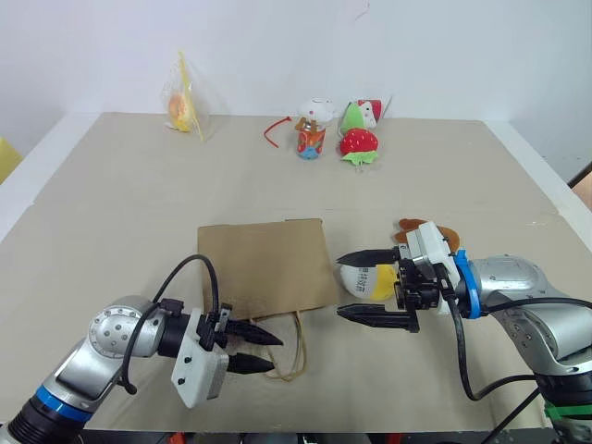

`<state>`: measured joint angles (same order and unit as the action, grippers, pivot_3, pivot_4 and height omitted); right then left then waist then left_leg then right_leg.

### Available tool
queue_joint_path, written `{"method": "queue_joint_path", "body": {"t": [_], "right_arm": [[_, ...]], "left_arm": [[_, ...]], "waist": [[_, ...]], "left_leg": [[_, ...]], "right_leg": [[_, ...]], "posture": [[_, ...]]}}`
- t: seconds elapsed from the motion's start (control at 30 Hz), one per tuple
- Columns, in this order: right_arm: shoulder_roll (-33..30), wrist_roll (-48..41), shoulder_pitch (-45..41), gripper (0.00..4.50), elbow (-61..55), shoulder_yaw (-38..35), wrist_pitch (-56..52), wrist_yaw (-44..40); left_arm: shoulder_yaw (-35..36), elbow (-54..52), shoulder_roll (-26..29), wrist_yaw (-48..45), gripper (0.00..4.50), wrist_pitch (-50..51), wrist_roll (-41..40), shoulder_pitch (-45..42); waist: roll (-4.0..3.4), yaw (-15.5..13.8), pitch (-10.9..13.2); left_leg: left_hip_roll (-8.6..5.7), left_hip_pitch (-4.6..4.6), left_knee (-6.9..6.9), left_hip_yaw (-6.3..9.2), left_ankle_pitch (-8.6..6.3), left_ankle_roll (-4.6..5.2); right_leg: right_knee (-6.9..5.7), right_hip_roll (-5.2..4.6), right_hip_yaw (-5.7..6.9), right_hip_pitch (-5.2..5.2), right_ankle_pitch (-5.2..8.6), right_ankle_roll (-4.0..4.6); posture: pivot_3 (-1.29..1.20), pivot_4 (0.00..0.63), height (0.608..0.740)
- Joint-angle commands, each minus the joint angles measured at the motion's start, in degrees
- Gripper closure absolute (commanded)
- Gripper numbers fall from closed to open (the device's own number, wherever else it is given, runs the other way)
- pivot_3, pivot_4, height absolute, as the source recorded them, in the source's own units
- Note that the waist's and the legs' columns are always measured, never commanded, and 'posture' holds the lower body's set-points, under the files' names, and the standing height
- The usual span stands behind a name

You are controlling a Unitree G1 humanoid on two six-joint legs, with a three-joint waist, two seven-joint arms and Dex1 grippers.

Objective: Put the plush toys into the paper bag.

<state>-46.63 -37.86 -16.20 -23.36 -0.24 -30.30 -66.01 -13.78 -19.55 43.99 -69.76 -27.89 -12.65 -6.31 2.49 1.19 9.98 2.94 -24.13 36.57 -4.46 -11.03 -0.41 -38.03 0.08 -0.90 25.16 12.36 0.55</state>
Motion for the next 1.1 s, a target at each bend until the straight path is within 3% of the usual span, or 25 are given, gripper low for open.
{"method": "queue_joint_path", "body": {"t": [0.03,0.17,0.5,0.9,1.0,1.1], "right_arm": [[-0.6,-0.1,-0.9,0.0,-1.0,-1.4,0.2,0.3],[-0.6,-0.1,-1.4,0.0,-0.7,-1.5,0.2,0.5],[-1.1,-2.6,-5.3,0.0,0.4,-2.7,-2.5,0.1],[1.9,-3.4,-5.3,0.0,-2.1,0.8,-5.7,3.5],[3.2,-1.6,-5.5,0.81,-1.2,2.6,-5.2,4.3],[4.4,-0.2,-5.9,2.2,-0.4,3.8,-5.0,5.2]], "left_arm": [[-0.3,0.0,0.4,-0.8,4.44,-1.3,-1.8,-0.6],[2.2,1.0,-0.3,1.0,4.44,4.7,-5.7,-1.9],[8.2,4.9,-4.3,9.3,4.44,24.4,-13.1,-15.2],[10.4,3.4,-10.1,17.5,4.44,36.7,-13.9,-21.0],[10.7,2.6,-11.0,18.7,4.5,38.1,-13.7,-21.3],[10.9,2.0,-11.8,19.8,4.5,39.0,-13.3,-21.5]], "waist": [[0.0,0.0,0.0],[0.0,0.0,0.0],[0.0,0.0,0.0],[0.01,0.1,0.0],[0.01,0.0,0.0],[0.01,0.0,0.0]], "left_leg": [[0.0,0.0,0.0,0.0,0.0,0.0],[0.0,0.0,0.01,0.01,0.0,0.0],[-0.07,0.01,0.09,-0.02,0.07,0.02],[-0.07,-0.01,0.1,0.08,0.09,0.0],[-0.08,0.01,0.11,0.05,0.09,0.0],[-0.07,-0.01,0.1,0.08,0.09,-0.01]], "right_leg": [[0.0,0.01,0.0,0.0,0.0,0.0],[0.0,0.02,0.0,0.0,0.0,-0.01],[-0.04,0.18,-0.03,-0.04,-0.1,-0.15],[-0.05,0.26,-0.08,-0.06,-0.12,-0.14],[-0.06,0.29,-0.1,-0.06,-0.14,-0.15],[-0.06,0.28,-0.1,-0.06,-0.14,-0.14]], "posture": [[0.0,0.15,0.74],[0.0,0.15,0.74],[0.0,0.15,0.74],[0.0,0.15,0.74],[0.0,0.15,0.74],[0.0,0.15,0.74]]}}
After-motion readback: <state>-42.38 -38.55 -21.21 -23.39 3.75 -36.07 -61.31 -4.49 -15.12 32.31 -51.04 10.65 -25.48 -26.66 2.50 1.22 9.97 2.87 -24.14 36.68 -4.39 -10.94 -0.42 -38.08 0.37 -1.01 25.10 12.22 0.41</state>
